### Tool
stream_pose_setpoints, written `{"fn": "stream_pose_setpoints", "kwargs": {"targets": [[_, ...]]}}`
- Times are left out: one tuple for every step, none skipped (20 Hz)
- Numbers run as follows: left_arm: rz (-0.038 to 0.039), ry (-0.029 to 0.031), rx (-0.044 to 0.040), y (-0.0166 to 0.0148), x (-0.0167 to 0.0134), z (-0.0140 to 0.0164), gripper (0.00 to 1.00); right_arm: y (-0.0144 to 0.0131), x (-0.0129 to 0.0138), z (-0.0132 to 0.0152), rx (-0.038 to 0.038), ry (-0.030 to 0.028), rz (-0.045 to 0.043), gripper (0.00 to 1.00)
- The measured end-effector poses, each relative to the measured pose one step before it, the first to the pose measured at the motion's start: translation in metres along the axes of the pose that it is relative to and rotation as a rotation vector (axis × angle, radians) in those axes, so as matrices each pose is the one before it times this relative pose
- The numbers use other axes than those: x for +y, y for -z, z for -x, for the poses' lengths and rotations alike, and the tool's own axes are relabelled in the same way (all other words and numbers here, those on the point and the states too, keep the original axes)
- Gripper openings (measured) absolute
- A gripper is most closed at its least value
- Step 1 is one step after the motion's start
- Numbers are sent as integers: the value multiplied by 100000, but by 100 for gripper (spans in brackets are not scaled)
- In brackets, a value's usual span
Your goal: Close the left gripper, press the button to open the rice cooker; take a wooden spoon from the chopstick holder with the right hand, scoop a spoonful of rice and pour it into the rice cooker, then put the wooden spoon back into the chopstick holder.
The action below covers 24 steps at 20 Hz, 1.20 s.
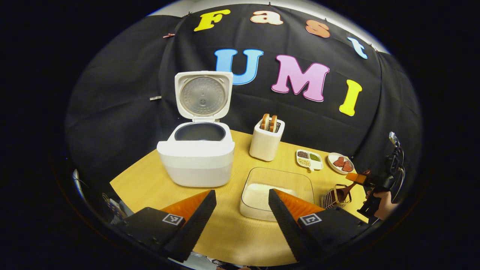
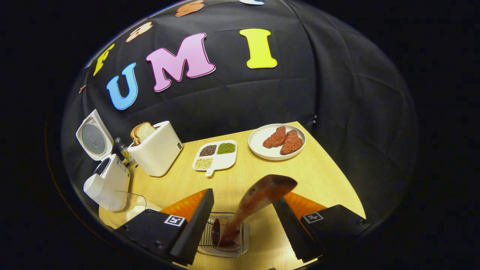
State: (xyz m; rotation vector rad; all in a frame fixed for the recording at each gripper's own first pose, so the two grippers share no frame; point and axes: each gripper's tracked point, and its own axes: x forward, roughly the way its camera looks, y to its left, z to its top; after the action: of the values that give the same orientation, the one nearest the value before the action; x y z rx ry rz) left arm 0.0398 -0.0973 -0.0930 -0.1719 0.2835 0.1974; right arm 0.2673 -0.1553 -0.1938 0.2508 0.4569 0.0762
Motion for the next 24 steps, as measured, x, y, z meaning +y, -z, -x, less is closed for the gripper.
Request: {"fn": "stream_pose_setpoints", "kwargs": {"targets": [[686,-365,952,287,287,37,96,-50,-30,-486,-404,58,-333,92],[567,-497,697,306,232,-17,96,-38,-167,-295,-206,405,-368,87],[707,-468,784,206,174,108,96,-91,-217,-299,-520,763,-838,68],[764,22,345,206,68,210,96,-174,-268,-143,-532,1572,-973,60],[654,834,-631,-82,-93,174,96,16,-409,-354,-212,1383,-1119,39],[138,843,-852,-139,-228,245,96,-22,330,741,1107,-279,-1907,32],[-437,182,-121,-26,-64,184,96,126,673,45,851,-2897,-3131,37],[-628,126,-125,246,-60,-36,95,204,445,204,1548,-996,-2063,35],[-465,552,-397,-67,-136,100,96,123,293,334,774,-573,-617,29],[-309,695,-279,2,-190,12,96,301,414,160,630,-496,731,27],[-372,656,-91,35,-40,27,96,-139,467,195,-264,-24,1742,24],[-389,745,-153,137,-16,108,96,-134,688,648,-997,-627,1229,20],[234,1280,-55,-6,-92,138,96,-443,575,692,-1286,-585,1617,22],[935,1408,-103,85,52,337,96,-526,483,387,-1638,-256,1345,22],[525,709,-80,-16,325,390,96,-652,413,550,-954,-206,502,22],[-211,-9,-41,40,501,152,96,-524,351,598,-733,205,-180,21],[-376,-263,-603,-154,632,170,96,-804,342,502,-969,54,-547,22],[114,-381,-1001,-349,745,144,96,-783,395,436,-996,55,-319,18],[754,-159,-1028,-231,707,78,96,-761,374,397,-660,-159,128,18],[941,108,-832,-212,580,91,96,-619,742,380,-582,-1220,350,22],[788,373,-690,48,483,96,96,-719,429,491,-932,422,1247,22],[1122,755,315,145,460,-33,96,-855,622,547,-1502,-586,549,22],[1558,1048,96,226,348,72,96,-946,988,541,-1500,-838,-154,18],[1634,882,-479,-54,461,76,96,-707,1041,571,-1462,-663,186,22]]}}
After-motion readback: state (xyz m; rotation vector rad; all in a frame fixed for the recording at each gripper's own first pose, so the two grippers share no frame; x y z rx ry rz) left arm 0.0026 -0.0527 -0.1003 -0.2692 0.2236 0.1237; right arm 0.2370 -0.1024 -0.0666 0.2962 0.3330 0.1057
